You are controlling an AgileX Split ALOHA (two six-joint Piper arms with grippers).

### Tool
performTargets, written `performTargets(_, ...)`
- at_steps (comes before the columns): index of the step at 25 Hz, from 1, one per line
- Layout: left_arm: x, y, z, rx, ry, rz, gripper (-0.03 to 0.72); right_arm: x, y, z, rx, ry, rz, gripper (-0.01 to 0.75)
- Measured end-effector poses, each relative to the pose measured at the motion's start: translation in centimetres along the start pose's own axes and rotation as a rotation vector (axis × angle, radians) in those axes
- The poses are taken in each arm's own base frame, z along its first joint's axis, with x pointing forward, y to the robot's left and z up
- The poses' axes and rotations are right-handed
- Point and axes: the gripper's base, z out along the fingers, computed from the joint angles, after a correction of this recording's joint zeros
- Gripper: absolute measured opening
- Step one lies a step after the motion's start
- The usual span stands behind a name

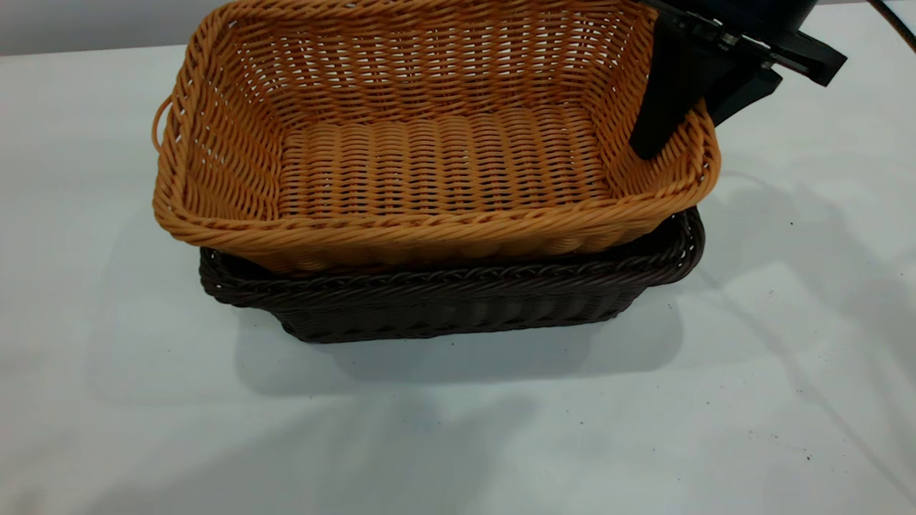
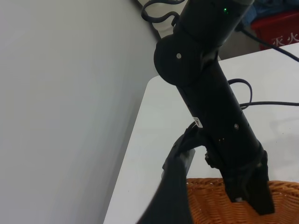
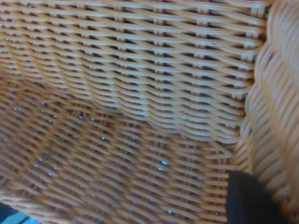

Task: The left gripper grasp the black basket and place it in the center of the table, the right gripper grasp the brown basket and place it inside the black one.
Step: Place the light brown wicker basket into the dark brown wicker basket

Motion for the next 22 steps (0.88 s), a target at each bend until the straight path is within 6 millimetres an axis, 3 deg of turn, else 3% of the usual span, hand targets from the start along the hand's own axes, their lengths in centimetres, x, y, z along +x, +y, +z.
performTargets(4,0.0,0.0,0.0,-0.001,0.0,0.0,0.608,0.2,0.1,0.0,-0.013,0.02,0.0,0.132)
performTargets(14,0.0,0.0,0.0,-0.005,0.0,0.0,0.608,0.2,0.3,-0.2,-0.025,0.024,-0.006,0.435)
performTargets(22,0.0,0.0,0.0,-0.005,0.0,0.0,0.608,0.7,0.3,-1.1,0.037,0.04,-0.049,0.489)
